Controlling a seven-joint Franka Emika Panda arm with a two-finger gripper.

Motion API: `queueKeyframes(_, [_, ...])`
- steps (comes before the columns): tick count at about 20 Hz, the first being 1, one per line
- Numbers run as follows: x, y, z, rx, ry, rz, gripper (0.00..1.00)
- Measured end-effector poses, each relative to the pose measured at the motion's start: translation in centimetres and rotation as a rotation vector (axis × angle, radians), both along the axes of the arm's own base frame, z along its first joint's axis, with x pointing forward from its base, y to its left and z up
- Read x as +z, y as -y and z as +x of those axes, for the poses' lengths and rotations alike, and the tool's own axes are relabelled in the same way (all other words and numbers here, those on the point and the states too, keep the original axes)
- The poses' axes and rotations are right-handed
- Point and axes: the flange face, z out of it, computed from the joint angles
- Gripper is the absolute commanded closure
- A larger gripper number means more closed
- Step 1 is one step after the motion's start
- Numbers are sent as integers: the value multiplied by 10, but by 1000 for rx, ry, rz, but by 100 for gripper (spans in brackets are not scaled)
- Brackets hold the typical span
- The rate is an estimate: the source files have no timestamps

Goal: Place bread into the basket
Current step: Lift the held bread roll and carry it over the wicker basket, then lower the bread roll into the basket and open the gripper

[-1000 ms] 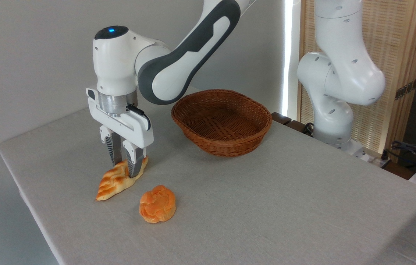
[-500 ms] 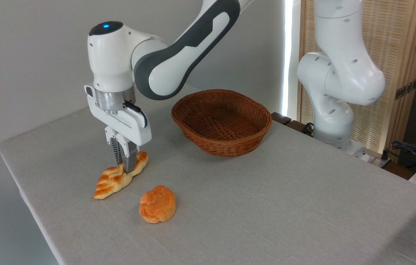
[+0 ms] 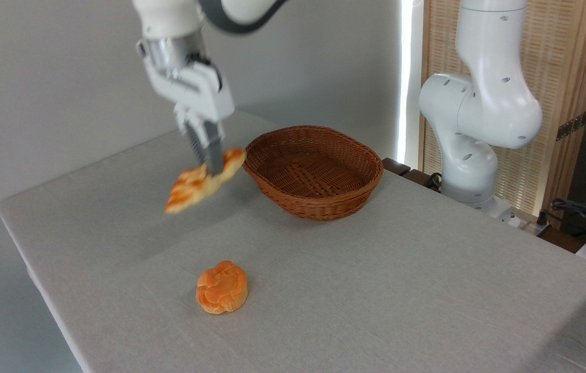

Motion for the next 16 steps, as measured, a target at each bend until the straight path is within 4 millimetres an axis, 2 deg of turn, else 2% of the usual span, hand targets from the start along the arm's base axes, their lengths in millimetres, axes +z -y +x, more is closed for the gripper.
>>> queueKeyframes(2, [26, 3, -37, -64, -21, 10, 95])
queueKeyframes(3, [35, 2, -56, -93, -27, 17, 91])
queueKeyframes(5, [42, 1, -89, -133, -38, 33, 89])
queueKeyframes(7, [34, 12, -120, -186, -61, 51, 89])
queueKeyframes(9, [11, 35, -149, -258, -103, 86, 88])
queueKeyframes(11, [-15, 54, -169, -312, -145, 127, 84])
queueKeyframes(12, [-24, 58, -175, -325, -160, 140, 70])
queueKeyframes(14, [-36, 68, -185, -345, -188, 139, 32])
queueKeyframes(15, [-40, 75, -190, -357, -197, 137, 19])
queueKeyframes(16, [-44, 81, -195, -371, -203, 141, 12])
